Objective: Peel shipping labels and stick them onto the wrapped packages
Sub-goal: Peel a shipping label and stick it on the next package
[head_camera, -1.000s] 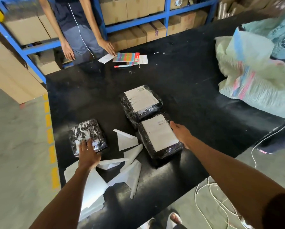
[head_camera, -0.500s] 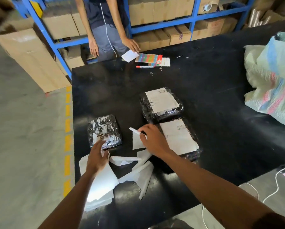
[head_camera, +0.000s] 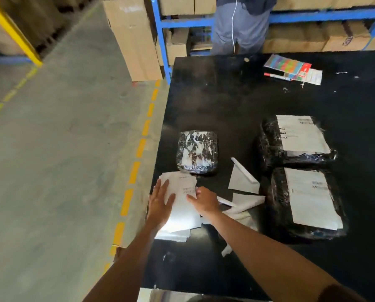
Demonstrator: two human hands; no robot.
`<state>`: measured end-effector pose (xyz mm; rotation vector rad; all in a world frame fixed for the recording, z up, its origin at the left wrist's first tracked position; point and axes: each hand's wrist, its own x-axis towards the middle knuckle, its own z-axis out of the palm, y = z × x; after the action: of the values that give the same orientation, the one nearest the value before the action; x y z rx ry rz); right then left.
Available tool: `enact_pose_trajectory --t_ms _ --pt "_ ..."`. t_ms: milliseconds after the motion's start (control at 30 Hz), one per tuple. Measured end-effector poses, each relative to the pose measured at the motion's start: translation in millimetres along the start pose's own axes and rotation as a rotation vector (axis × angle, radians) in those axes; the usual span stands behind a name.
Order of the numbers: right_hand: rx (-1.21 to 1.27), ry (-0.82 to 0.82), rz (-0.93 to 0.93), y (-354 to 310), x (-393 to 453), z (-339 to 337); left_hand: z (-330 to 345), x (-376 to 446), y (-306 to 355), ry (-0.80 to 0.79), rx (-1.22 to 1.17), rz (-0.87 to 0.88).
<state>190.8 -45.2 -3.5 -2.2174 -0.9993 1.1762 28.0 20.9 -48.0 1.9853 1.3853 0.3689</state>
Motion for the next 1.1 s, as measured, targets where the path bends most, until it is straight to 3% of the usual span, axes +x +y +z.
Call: enact_pose_trajectory --t_ms 367,500,567,600,667,700,867,967,1100 --pt "-0.070 0.047 -0.017 -12.6 12.7 -38.4 0.7 -3.8 4.6 -0.016 0.007 -0.063" --pt "0.128 -0.005 -0.067 -29.2 16.3 -75.7 -11.9 4.6 24.4 0.136 0.219 -0.061" --pt "0.253 -0.036 -0.107 -42.9 14.1 -96.7 -24.7 16.1 51.8 0.201 0.023 -0.018" --pt "0.320 -0.050 -0.119 -47.4 13.5 -104.2 -32.0 21.1 67.6 0.179 -0.232 -0.025" --pt "0.364 -0.047 -0.140 -55.4 15.4 -118.4 -43.3 29.7 103.9 0.054 -0.678 -0.074" --pt "0.351 -0.041 -0.152 -59.0 16.7 -125.3 -47.7 34.9 118.9 0.004 -0.759 -0.063" --pt "0.514 -0.044 -0.214 -69.1 20.3 -155.9 -56.1 58.1 155.0 0.002 -0.736 -0.005" --pt "0.526 0.004 -0.297 -74.3 21.7 -175.1 -66.0 64.4 168.1 -0.038 -0.774 0.009" --pt "0.488 -0.060 -0.438 -75.6 18.2 -187.7 -78.8 68.5 179.8 -0.008 -0.872 -0.020"
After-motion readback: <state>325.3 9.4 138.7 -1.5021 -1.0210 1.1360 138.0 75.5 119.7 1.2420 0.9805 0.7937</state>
